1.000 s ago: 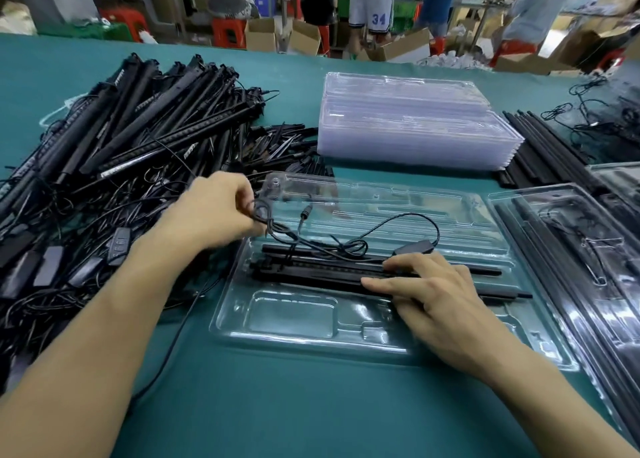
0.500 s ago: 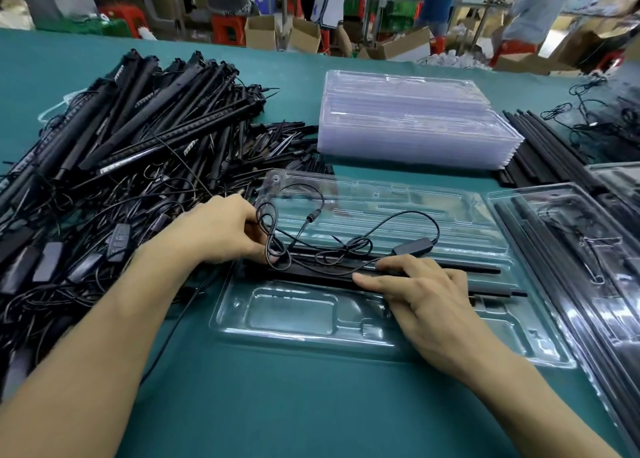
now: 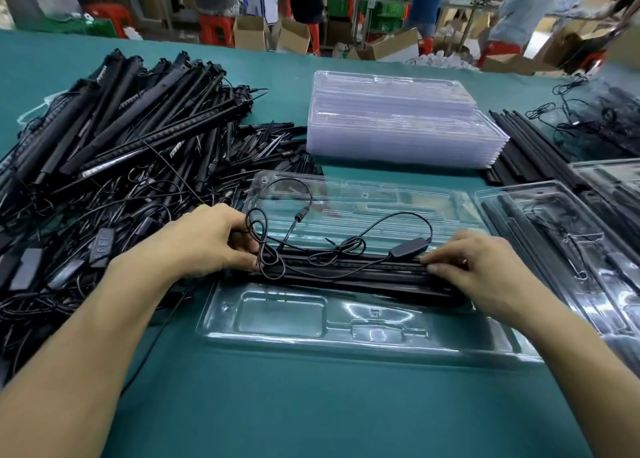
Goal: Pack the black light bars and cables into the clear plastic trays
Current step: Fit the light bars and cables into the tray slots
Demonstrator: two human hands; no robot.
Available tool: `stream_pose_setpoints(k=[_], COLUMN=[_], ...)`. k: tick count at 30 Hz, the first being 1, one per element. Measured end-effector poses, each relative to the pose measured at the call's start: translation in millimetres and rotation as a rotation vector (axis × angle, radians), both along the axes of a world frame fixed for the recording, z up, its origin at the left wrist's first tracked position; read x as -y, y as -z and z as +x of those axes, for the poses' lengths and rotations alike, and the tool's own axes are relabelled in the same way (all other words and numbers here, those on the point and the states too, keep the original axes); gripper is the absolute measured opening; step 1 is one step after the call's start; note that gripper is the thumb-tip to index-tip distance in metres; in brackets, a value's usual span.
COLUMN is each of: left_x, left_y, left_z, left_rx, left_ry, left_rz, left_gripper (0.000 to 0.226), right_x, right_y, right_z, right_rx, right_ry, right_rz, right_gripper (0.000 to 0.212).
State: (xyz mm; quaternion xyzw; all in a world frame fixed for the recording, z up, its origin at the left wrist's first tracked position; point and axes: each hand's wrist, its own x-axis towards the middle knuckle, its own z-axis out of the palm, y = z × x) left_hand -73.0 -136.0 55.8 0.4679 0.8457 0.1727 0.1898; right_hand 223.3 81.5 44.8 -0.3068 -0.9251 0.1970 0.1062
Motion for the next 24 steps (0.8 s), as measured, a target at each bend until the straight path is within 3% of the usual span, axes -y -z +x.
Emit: stream_pose_setpoints(k=[6, 9, 11, 16, 19, 24], left_x=[4.2, 2.7, -1.0, -7.1, -4.8, -7.3], left_y=[3.0, 1.8, 4.1, 7.6, 8.5, 11.3], left_z=[-6.2, 3.4, 9.7, 13.0, 13.7, 10.7], left_rx=[0.104, 0.264, 0.259, 0.061, 0.124, 0.205], left_ry=[0.049, 0.073, 0.054, 0.017, 0.058, 0.083], left_rz=[0.083, 0.162, 0.178, 0.14, 0.188, 0.188], left_gripper=[0.018, 0.041, 0.048, 0.035, 0.03, 0.03], right_x=[-0.3, 1.6, 1.4, 1.9, 1.5, 15.2], right_y=[9.1, 14.3, 15.6, 14.0, 14.3, 12.9], right_z=[1.8, 1.0, 3.0, 15.9, 25.5, 43.8], right_rx=[-0.171, -0.171, -0.149, -0.088, -0.078, -0.24], right_ry=[0.004, 0.0, -0.002, -0.049, -0.031, -0.047], right_rz=[-0.057, -0.056, -0.045, -0.011, 0.035, 0.128], right_gripper=[0.021, 0.027, 0.029, 0.024, 0.02, 0.02])
